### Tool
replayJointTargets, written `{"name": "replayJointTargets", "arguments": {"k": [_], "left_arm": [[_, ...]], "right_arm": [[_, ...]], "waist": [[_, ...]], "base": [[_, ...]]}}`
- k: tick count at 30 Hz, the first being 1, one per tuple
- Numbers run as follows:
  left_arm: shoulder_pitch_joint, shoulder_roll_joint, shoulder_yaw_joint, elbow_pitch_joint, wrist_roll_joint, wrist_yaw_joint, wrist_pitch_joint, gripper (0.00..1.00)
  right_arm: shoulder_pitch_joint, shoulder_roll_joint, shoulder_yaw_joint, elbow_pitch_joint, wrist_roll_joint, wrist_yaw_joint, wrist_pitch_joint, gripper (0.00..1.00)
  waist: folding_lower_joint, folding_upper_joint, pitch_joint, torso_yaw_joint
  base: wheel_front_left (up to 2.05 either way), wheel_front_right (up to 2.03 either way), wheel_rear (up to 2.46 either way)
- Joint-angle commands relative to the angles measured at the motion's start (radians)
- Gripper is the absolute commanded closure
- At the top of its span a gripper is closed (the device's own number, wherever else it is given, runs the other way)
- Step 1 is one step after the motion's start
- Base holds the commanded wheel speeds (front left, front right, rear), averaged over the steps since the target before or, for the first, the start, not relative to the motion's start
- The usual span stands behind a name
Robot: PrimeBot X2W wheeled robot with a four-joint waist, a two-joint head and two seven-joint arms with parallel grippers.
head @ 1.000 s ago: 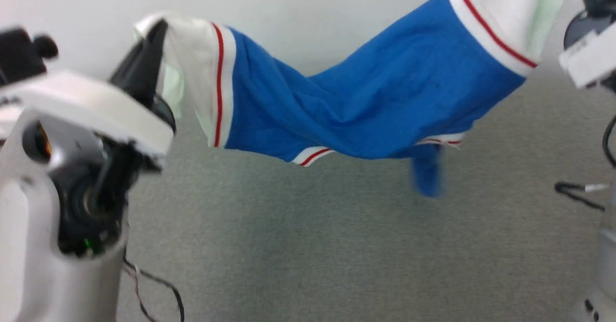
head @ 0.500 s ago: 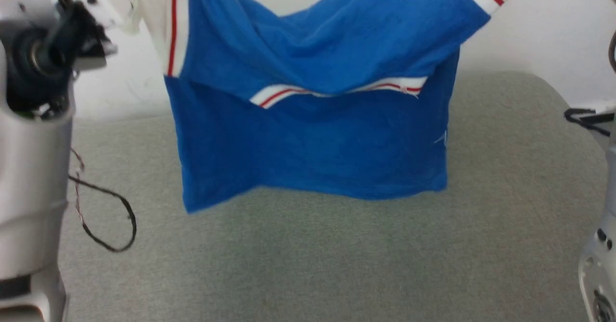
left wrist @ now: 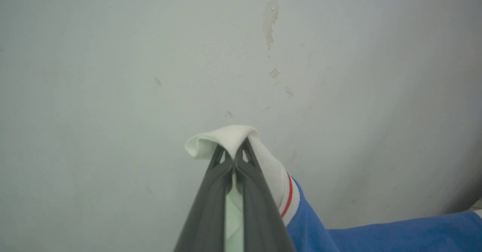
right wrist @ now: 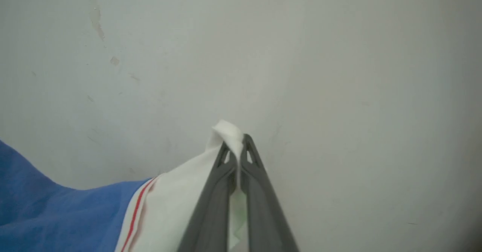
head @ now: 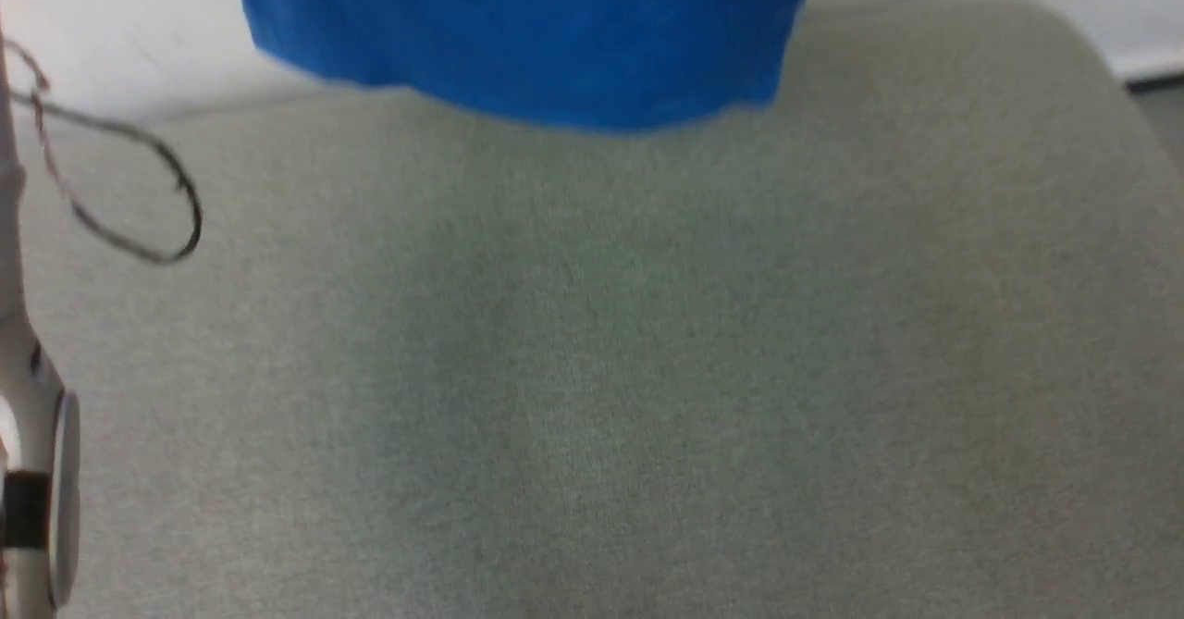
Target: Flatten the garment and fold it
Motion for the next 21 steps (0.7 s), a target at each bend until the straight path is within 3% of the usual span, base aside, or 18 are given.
{"name": "replayJointTargets", "arguments": {"k": [1, 16, 21], "left_arm": [[-0.033, -0.006, -0.007, 0.02, 0.022, -0.015, -0.028, 1.0], [-0.119, -0.08, 0.065, 0.149, -0.009, -0.06, -0.319, 1.0], [-0.102, -0.084, 0.089, 0.168, -0.042, -0.078, -0.343, 1.0]], "right_arm": [[-0.045, -0.019, 0.006, 0.025, -0.022, -0.001, -0.021, 1.0], [-0.198, -0.086, 0.05, 0.196, -0.109, -0.001, -0.175, 1.0], [-0.206, -0.089, 0.081, 0.219, -0.097, -0.001, -0.196, 1.0]], "waist": [[-0.0004, 0.0001, 0.154, 0.013], [-0.0004, 0.0001, 0.339, 0.107], [-0.0004, 0.0001, 0.394, 0.113]], "base": [[0.0, 0.0, 0.0], [0.0, 0.0, 0.0], [0.0, 0.0, 0.0]]}}
